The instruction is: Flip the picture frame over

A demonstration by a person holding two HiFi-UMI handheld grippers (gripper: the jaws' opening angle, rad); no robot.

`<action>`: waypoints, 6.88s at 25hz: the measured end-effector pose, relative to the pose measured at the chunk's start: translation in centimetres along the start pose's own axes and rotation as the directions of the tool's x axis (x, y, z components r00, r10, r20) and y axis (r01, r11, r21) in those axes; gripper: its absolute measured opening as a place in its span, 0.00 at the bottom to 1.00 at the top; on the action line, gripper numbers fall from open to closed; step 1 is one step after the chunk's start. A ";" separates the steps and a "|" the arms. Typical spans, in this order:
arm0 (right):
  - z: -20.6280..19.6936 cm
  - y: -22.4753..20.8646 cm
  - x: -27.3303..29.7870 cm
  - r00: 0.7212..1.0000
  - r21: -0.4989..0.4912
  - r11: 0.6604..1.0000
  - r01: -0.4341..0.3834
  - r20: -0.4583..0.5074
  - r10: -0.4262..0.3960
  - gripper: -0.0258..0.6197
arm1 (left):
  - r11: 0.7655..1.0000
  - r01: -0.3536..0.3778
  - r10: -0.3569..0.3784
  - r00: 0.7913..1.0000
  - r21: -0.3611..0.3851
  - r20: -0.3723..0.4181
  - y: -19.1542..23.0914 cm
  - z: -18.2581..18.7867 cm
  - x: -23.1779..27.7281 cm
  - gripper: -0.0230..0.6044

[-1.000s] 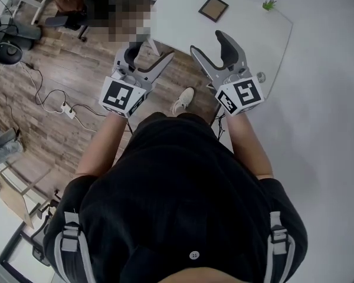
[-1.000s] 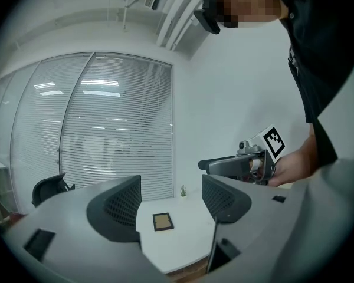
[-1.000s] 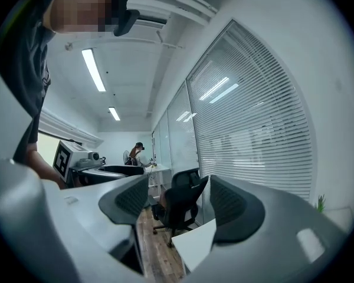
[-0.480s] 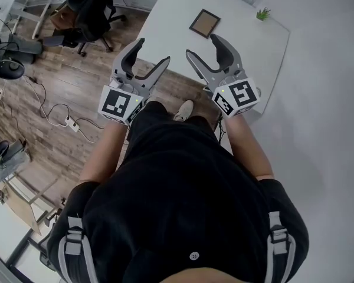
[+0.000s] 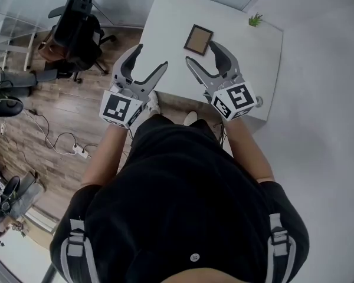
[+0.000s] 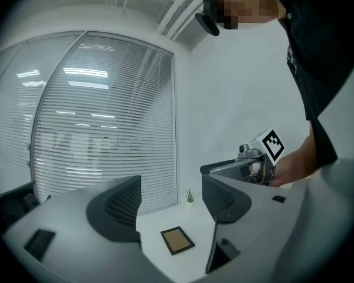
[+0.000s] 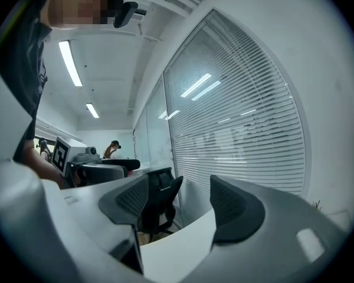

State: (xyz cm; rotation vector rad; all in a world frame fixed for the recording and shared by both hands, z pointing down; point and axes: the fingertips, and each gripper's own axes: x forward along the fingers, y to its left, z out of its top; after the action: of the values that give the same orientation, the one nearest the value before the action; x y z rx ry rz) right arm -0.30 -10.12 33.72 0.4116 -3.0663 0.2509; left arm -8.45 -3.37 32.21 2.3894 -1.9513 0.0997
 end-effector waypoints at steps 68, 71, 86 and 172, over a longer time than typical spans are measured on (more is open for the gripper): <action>-36.0 -18.1 14.1 0.446 0.081 0.570 0.817 -0.716 -0.537 0.35 | 0.899 0.431 -0.437 0.879 -0.075 -0.188 11.4 -22.0 24.0 0.45; -36.7 -18.0 14.2 0.433 0.071 0.571 0.818 -0.730 -0.529 0.31 | 0.900 0.430 -0.436 0.879 -0.077 -0.194 11.3 -22.4 24.2 0.44; -37.3 -18.1 13.8 0.365 -0.011 0.556 0.831 -0.744 -0.559 0.12 | 0.903 0.417 -0.430 0.882 -0.107 -0.192 12.2 -22.5 23.6 0.44; -31.5 -18.1 6.5 0.848 0.652 0.542 0.530 -0.390 -0.359 0.51 | 0.985 0.165 -0.170 0.976 -0.044 -0.135 10.0 -19.7 17.8 0.39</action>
State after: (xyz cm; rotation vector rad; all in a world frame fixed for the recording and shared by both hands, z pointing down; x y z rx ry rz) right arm -1.24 -23.89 67.94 1.0912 -2.3596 1.4284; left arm -15.01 -21.15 53.39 2.4427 -1.6732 0.2180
